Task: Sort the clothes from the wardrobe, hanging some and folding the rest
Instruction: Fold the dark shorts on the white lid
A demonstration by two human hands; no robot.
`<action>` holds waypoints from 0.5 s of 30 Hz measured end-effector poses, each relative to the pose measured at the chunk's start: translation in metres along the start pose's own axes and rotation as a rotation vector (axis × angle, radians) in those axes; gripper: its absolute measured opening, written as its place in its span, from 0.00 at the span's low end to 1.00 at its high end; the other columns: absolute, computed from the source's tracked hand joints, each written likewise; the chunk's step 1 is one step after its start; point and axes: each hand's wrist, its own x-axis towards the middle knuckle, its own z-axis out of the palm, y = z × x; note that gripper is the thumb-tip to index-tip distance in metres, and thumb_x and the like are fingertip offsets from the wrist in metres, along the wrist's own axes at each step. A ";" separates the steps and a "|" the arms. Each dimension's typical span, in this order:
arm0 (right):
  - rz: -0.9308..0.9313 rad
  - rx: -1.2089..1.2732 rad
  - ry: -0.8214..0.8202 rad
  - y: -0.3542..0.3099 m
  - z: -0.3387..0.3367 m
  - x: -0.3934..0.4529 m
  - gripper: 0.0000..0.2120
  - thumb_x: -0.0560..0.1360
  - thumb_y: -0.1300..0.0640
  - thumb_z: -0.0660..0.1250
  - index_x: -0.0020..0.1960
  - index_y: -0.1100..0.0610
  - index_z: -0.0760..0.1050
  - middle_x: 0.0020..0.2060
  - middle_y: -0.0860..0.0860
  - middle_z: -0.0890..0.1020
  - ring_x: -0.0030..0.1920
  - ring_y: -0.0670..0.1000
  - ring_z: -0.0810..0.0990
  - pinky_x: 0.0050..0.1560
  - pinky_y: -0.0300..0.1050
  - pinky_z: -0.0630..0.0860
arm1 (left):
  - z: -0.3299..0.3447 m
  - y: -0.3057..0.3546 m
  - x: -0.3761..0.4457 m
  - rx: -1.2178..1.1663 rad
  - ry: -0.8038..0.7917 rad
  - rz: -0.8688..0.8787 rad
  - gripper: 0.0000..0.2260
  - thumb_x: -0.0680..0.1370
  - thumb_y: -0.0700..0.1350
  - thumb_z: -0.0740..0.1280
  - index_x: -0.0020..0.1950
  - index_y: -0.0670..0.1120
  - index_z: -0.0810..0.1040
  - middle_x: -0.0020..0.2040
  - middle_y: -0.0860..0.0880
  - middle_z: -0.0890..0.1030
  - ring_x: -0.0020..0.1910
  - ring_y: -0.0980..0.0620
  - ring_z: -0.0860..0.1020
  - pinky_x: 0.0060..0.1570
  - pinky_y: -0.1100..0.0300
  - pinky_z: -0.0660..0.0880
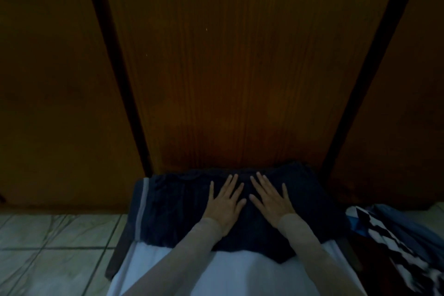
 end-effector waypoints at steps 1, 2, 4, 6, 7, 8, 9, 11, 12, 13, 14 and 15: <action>0.025 -0.027 -0.017 0.002 0.000 0.000 0.27 0.80 0.40 0.41 0.74 0.45 0.32 0.73 0.42 0.32 0.74 0.43 0.34 0.71 0.57 0.31 | -0.002 -0.003 -0.002 -0.002 -0.058 0.009 0.43 0.65 0.65 0.20 0.77 0.52 0.40 0.73 0.53 0.32 0.70 0.57 0.31 0.66 0.47 0.28; 0.044 -0.044 -0.029 0.004 0.001 0.000 0.28 0.80 0.38 0.40 0.74 0.44 0.31 0.71 0.41 0.31 0.74 0.43 0.34 0.70 0.58 0.31 | -0.002 -0.006 -0.002 0.033 -0.060 0.008 0.37 0.69 0.65 0.23 0.76 0.53 0.38 0.74 0.53 0.32 0.71 0.57 0.30 0.65 0.46 0.27; 0.077 -0.045 -0.026 0.006 0.003 -0.001 0.31 0.77 0.34 0.38 0.73 0.43 0.30 0.70 0.40 0.29 0.73 0.43 0.33 0.70 0.58 0.30 | -0.003 -0.016 -0.007 0.070 -0.038 -0.031 0.28 0.78 0.63 0.33 0.76 0.55 0.37 0.75 0.52 0.31 0.72 0.55 0.31 0.65 0.44 0.25; 0.117 -0.039 -0.002 0.008 0.005 -0.001 0.34 0.73 0.30 0.35 0.73 0.43 0.29 0.69 0.40 0.28 0.74 0.45 0.32 0.70 0.58 0.30 | 0.001 -0.028 -0.012 0.111 0.064 -0.137 0.32 0.73 0.66 0.27 0.75 0.56 0.39 0.75 0.48 0.33 0.74 0.50 0.32 0.65 0.43 0.25; 0.143 -0.035 0.013 0.009 0.005 -0.002 0.34 0.73 0.30 0.36 0.73 0.44 0.29 0.68 0.41 0.27 0.74 0.46 0.32 0.70 0.58 0.30 | 0.005 -0.032 -0.015 0.134 0.140 -0.200 0.36 0.73 0.66 0.26 0.76 0.55 0.48 0.76 0.44 0.41 0.76 0.47 0.39 0.67 0.43 0.30; 0.170 -0.027 0.028 0.010 0.005 -0.003 0.34 0.74 0.31 0.37 0.73 0.44 0.28 0.68 0.41 0.27 0.74 0.48 0.31 0.70 0.59 0.30 | 0.008 -0.035 -0.017 0.072 0.154 -0.257 0.36 0.75 0.65 0.29 0.75 0.53 0.60 0.76 0.41 0.53 0.76 0.45 0.48 0.68 0.43 0.36; 0.198 -0.019 0.037 0.011 0.004 -0.004 0.34 0.75 0.32 0.38 0.73 0.45 0.28 0.68 0.42 0.27 0.74 0.51 0.31 0.69 0.59 0.30 | 0.005 -0.033 -0.022 0.010 0.109 -0.293 0.35 0.78 0.64 0.33 0.72 0.51 0.67 0.74 0.40 0.62 0.74 0.45 0.55 0.69 0.42 0.41; 0.235 -0.010 0.038 0.013 0.002 -0.005 0.36 0.75 0.30 0.40 0.72 0.46 0.27 0.67 0.44 0.25 0.74 0.54 0.32 0.70 0.59 0.31 | 0.003 -0.035 -0.023 -0.020 0.070 -0.326 0.35 0.76 0.65 0.32 0.75 0.52 0.59 0.76 0.40 0.56 0.76 0.47 0.49 0.68 0.42 0.37; 0.249 -0.007 0.036 0.015 0.002 -0.005 0.38 0.74 0.29 0.41 0.72 0.46 0.26 0.67 0.45 0.24 0.74 0.55 0.32 0.71 0.59 0.32 | 0.005 -0.037 -0.019 -0.044 0.089 -0.319 0.35 0.74 0.67 0.30 0.77 0.53 0.46 0.77 0.41 0.45 0.76 0.47 0.41 0.68 0.42 0.32; 0.260 -0.008 0.031 0.016 0.000 -0.005 0.40 0.73 0.28 0.42 0.72 0.47 0.26 0.68 0.46 0.24 0.74 0.55 0.33 0.72 0.58 0.33 | 0.003 -0.038 -0.017 -0.064 0.037 -0.319 0.36 0.71 0.70 0.29 0.76 0.54 0.36 0.76 0.44 0.36 0.75 0.47 0.35 0.67 0.41 0.30; 0.267 -0.016 0.024 0.018 -0.001 -0.006 0.42 0.72 0.26 0.42 0.72 0.47 0.26 0.69 0.48 0.24 0.75 0.55 0.34 0.72 0.58 0.34 | 0.001 -0.040 -0.015 -0.094 -0.034 -0.315 0.39 0.66 0.73 0.26 0.74 0.55 0.31 0.75 0.46 0.31 0.74 0.47 0.32 0.68 0.41 0.30; 0.273 -0.027 0.017 0.019 -0.002 -0.008 0.44 0.71 0.25 0.43 0.73 0.48 0.26 0.70 0.49 0.25 0.75 0.55 0.35 0.73 0.57 0.35 | -0.001 -0.043 -0.012 -0.104 -0.082 -0.299 0.46 0.58 0.75 0.20 0.73 0.55 0.29 0.73 0.48 0.29 0.74 0.47 0.31 0.68 0.40 0.31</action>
